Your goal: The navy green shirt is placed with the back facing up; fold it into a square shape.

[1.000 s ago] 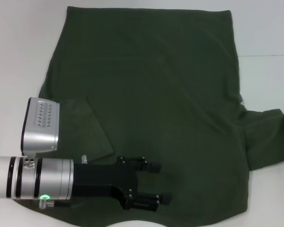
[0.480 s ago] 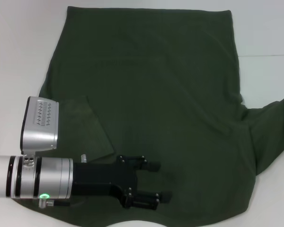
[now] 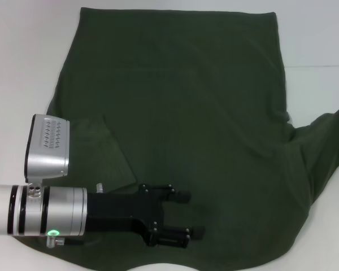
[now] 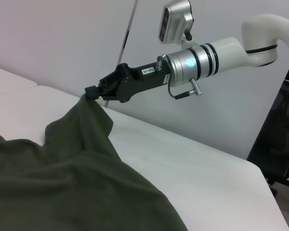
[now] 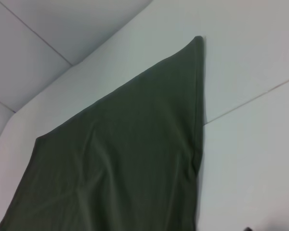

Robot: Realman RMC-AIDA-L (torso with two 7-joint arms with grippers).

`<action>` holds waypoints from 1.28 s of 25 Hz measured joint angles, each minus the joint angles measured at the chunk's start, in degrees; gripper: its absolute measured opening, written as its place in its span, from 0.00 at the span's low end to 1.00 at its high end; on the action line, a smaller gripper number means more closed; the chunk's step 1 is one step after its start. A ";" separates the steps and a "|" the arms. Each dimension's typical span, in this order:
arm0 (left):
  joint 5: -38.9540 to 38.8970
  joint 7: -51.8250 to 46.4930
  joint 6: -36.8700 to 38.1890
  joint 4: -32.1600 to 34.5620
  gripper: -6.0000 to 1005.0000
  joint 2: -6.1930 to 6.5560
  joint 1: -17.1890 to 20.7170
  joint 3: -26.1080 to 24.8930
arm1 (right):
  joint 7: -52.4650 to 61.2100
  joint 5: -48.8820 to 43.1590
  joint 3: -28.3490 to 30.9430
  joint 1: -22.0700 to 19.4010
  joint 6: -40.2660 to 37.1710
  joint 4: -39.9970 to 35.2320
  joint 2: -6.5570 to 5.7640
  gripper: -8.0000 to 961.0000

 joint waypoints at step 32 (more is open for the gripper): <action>-0.02 -1.51 0.20 0.00 0.84 0.00 -0.28 0.00 | 1.17 0.06 -0.88 -2.29 -12.93 -2.65 -1.17 0.05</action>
